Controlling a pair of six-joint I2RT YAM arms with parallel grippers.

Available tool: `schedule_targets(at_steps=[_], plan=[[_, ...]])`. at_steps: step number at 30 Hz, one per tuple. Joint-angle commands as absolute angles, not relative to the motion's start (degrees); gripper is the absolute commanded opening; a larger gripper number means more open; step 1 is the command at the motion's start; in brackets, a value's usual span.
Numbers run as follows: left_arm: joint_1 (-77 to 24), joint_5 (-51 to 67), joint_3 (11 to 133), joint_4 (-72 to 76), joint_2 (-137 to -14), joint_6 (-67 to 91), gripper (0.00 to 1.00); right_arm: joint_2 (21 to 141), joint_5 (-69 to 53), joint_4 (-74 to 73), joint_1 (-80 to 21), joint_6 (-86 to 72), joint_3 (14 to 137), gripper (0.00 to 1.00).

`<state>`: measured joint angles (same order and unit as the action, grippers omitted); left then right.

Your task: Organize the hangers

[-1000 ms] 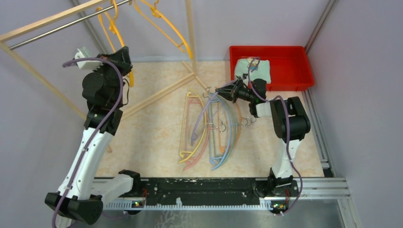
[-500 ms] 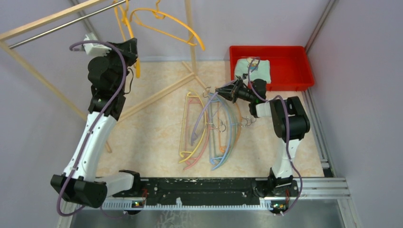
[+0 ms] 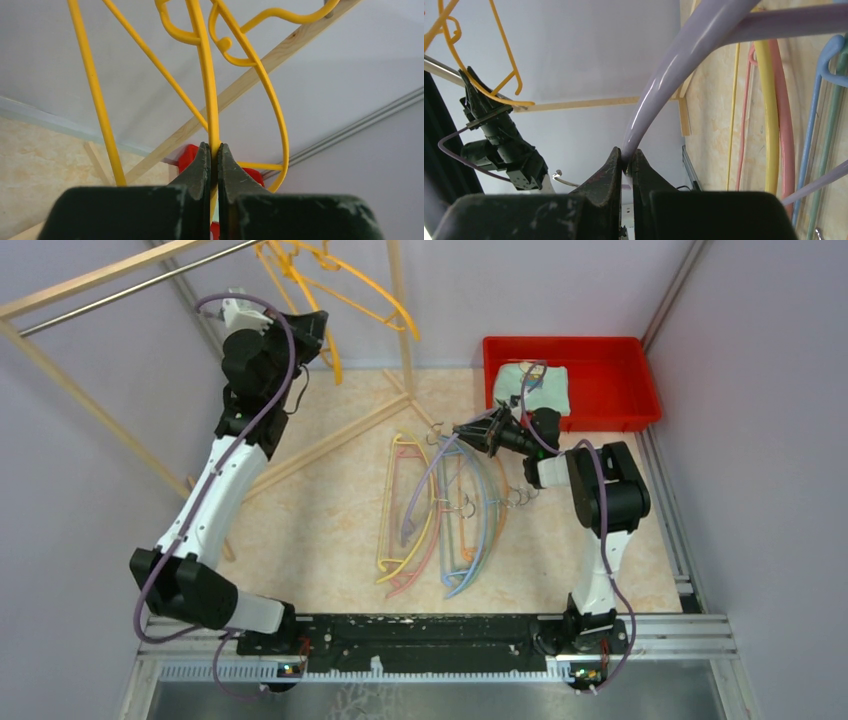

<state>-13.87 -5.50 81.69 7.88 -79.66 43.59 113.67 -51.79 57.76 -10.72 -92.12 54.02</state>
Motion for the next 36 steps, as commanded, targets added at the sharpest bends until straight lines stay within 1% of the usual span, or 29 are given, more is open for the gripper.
schedule_targets(at_steps=[1,17,31,36], plan=[[-16.2,-3.7,85.0,4.8,-83.5,43.5,0.0,114.4,-50.1,61.3,-10.2,-92.2,54.5,0.0],[-20.2,1.9,97.5,2.7,-95.7,44.7,0.0,115.1,-49.4,64.2,-9.3,-94.0,54.3,0.0],[-22.2,7.1,115.6,-3.8,-109.9,44.4,0.0,115.9,-49.0,66.1,-8.6,-95.1,54.1,0.0],[-22.3,8.5,116.7,-4.1,-110.9,44.9,0.0,115.8,-49.1,66.2,-8.2,-95.0,53.7,0.0]])
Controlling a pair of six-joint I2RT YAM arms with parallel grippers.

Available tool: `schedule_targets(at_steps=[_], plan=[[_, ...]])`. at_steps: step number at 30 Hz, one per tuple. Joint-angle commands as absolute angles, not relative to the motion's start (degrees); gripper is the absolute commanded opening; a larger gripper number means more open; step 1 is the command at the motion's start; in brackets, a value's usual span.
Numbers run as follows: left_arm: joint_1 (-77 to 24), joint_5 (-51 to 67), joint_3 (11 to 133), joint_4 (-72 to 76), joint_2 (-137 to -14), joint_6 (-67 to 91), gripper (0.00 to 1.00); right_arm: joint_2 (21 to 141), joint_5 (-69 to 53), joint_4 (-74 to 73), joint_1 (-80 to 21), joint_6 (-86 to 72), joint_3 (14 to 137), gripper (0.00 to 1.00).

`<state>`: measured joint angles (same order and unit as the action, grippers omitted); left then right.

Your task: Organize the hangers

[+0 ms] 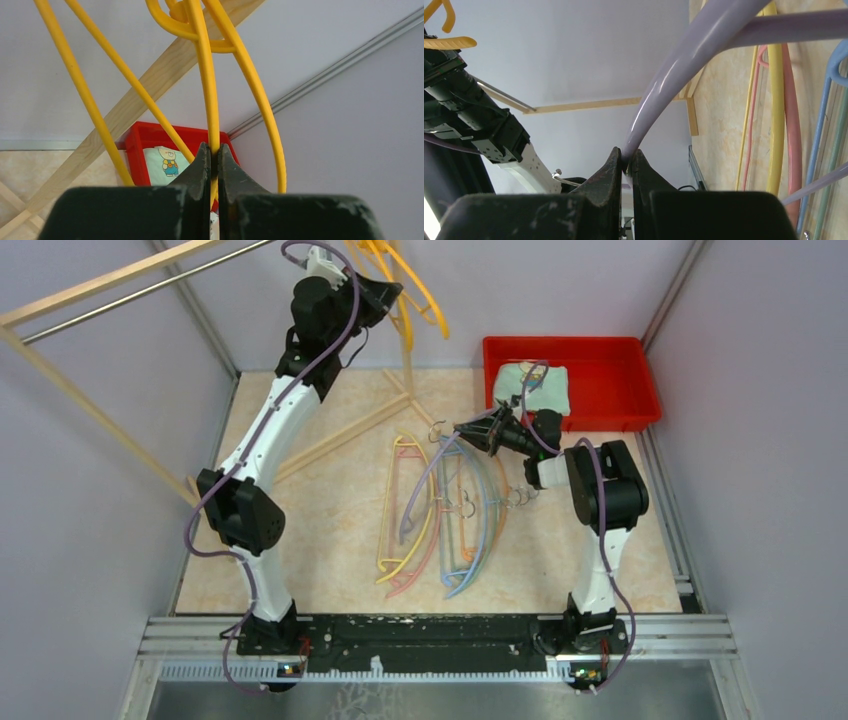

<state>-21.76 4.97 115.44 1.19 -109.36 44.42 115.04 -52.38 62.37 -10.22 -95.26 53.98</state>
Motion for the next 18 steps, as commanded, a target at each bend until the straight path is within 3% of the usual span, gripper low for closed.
schedule_targets(at_steps=[1,5,12,18], plan=[[-22.2,9.0,116.6,-4.1,-110.9,44.9,0.0,115.8,-49.1,66.3,-8.1,-95.0,53.6,0.0],[-22.3,10.0,114.1,-3.0,-108.7,44.7,0.03,115.7,-49.2,66.1,-8.0,-94.9,53.5,0.0],[-21.7,12.7,110.6,-0.4,-104.1,42.1,0.59,115.4,-49.7,65.1,-8.0,-94.2,53.9,0.0],[-21.4,14.4,110.0,0.8,-101.1,40.3,0.99,114.8,-50.3,64.2,-8.0,-93.5,53.7,0.0]])
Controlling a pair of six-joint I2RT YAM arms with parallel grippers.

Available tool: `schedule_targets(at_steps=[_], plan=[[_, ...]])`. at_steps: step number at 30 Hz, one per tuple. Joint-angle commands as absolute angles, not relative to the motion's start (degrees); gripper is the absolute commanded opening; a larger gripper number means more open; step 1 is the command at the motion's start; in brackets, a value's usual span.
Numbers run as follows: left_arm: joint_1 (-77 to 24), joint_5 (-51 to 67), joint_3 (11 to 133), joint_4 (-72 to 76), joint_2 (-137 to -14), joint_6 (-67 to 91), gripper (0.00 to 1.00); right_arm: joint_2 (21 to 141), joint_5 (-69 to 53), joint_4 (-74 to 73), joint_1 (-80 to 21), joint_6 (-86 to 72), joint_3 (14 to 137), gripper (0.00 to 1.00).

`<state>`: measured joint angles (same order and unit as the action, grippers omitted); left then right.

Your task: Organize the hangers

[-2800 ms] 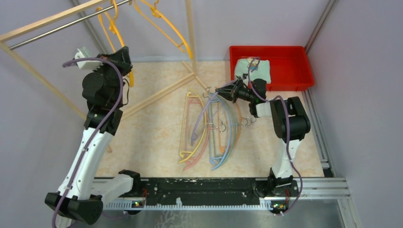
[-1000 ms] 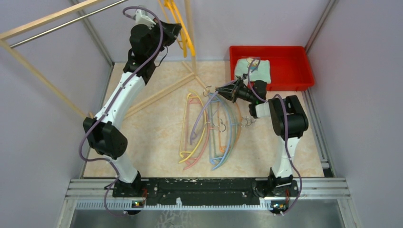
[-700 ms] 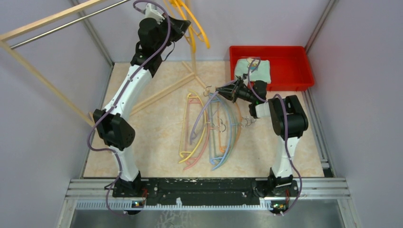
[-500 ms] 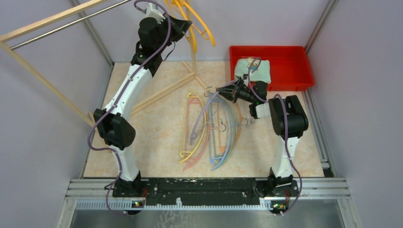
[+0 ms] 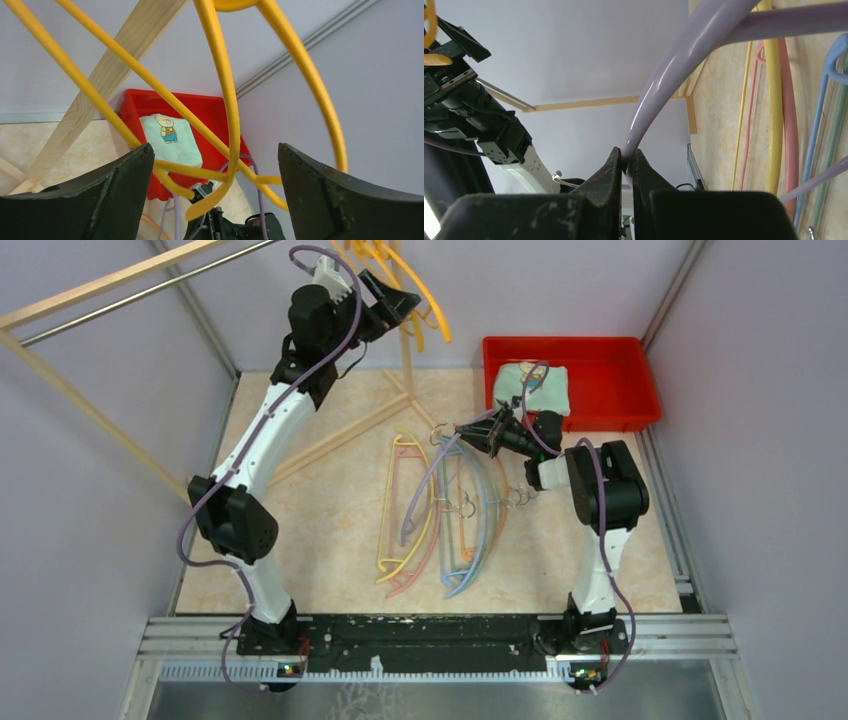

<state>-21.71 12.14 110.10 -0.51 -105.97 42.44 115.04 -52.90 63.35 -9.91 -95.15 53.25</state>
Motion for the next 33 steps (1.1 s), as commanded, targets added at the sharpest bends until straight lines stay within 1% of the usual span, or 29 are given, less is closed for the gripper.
schedule_targets(at_steps=[1,6,11,13,16,20,23,26,30,33], plan=[[-21.4,14.2,109.6,0.7,-100.4,39.9,0.99,114.6,-50.4,64.1,-8.0,-93.5,53.7,0.0],[-21.3,13.6,108.6,-0.5,-96.7,37.7,1.0,114.1,-50.9,63.6,-8.0,-93.1,53.5,0.0],[-21.1,13.5,104.1,-3.3,-90.2,33.9,0.99,113.0,-51.4,61.8,-8.0,-91.8,53.7,0.0],[-21.0,14.3,98.4,-4.6,-86.1,31.4,0.99,112.1,-51.7,60.5,-8.0,-91.0,53.8,0.0],[-21.1,16.0,87.1,-5.0,-78.1,27.6,1.0,111.2,-51.8,62.6,-8.1,-93.3,53.5,0.0],[-21.2,19.8,75.9,-9.8,-69.8,23.0,0.96,110.2,-51.2,66.6,-8.3,-98.9,55.4,0.0],[-21.2,23.6,68.4,-11.3,-64.9,22.4,0.95,109.4,-51.1,66.0,-8.8,-100.8,59.3,0.0],[-21.4,25.6,61.6,-11.4,-61.7,22.6,0.95,108.4,-50.5,65.0,-9.2,-102.5,63.2,0.0],[-23.0,23.2,55.1,-10.4,-59.4,23.0,0.96,108.1,-49.0,68.2,-9.8,-107.8,65.5,0.0],[-25.4,20.2,53.2,-9.3,-59.7,22.8,0.97,107.2,-48.1,68.8,-10.1,-109.2,65.5,0.0]])
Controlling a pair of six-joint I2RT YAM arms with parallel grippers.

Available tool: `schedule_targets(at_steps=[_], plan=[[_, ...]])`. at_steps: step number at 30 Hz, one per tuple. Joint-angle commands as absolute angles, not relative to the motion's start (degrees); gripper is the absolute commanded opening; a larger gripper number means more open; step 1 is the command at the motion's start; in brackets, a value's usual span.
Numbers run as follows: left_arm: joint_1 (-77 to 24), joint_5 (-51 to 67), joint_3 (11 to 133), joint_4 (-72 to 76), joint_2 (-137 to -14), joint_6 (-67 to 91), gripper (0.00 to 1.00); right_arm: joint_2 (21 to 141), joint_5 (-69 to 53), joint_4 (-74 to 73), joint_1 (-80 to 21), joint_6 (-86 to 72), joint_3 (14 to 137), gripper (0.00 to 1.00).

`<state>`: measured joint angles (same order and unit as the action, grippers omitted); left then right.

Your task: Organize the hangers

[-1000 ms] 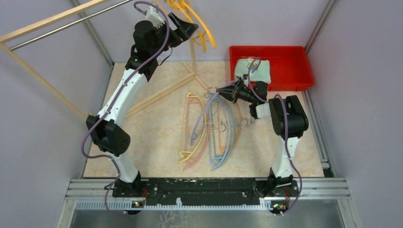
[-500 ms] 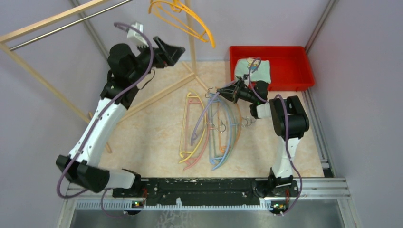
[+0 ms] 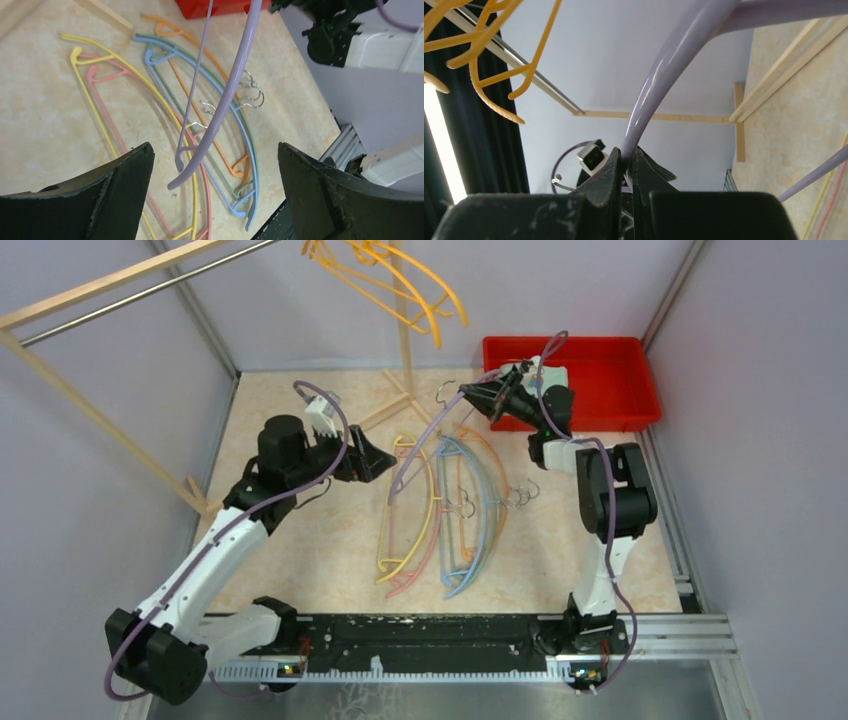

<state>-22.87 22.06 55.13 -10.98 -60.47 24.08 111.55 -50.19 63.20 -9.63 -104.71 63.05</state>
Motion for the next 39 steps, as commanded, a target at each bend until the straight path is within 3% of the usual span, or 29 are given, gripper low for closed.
schedule_targets(at_steps=[1,17,18,19,21,23,24,25,30,31,32,33,39], plan=[[-26.6,18.6,53.0,-9.1,-60.0,22.3,0.98,107.0,-48.2,68.5,-10.3,-109.1,65.5,0.0],[-33.7,6.5,50.9,-11.3,-65.9,18.6,0.97,105.7,-46.6,75.1,-13.8,-121.2,66.9,0.0],[-33.8,6.4,50.8,-11.3,-66.0,18.4,0.93,105.7,-46.8,75.1,-13.8,-121.5,67.2,0.0],[-34.0,6.1,50.8,-11.4,-66.1,18.3,0.83,105.7,-46.9,75.1,-13.8,-122.1,67.2,0.0],[-34.5,5.9,50.9,-11.7,-66.2,18.1,0.53,105.7,-47.3,75.1,-13.8,-122.7,67.3,0.0],[-34.7,5.3,51.3,-12.1,-66.5,18.2,0.17,106.0,-48.1,75.1,-13.8,-123.0,67.6,0.0],[-34.8,4.8,51.6,-12.4,-66.6,18.3,0.06,106.1,-48.2,75.1,-13.9,-123.0,67.4,0.0],[-34.9,4.6,52.0,-12.7,-66.9,18.3,0.01,106.0,-48.4,74.9,-14.0,-123.0,67.3,0.0],[-35.1,3.0,53.4,-14.7,-67.6,20.2,0.0,106.1,-49.6,72.8,-14.1,-122.0,65.7,0.0],[-35.1,0.3,54.6,-17.3,-67.7,21.1,0.0,105.8,-50.0,72.1,-13.8,-121.6,64.8,0.16],[-35.1,-3.7,55.9,-21.5,-67.8,22.0,0.0,105.6,-50.3,71.8,-13.2,-121.0,63.9,0.67],[-35.1,-6.7,56.9,-24.4,-67.5,22.9,0.0,105.4,-50.8,71.7,-12.4,-120.3,62.9,0.94],[-35.2,-21.4,59.2,-33.8,-60.6,29.6,0.0,105.0,-53.6,71.3,-7.6,-117.1,59.4,0.99]])
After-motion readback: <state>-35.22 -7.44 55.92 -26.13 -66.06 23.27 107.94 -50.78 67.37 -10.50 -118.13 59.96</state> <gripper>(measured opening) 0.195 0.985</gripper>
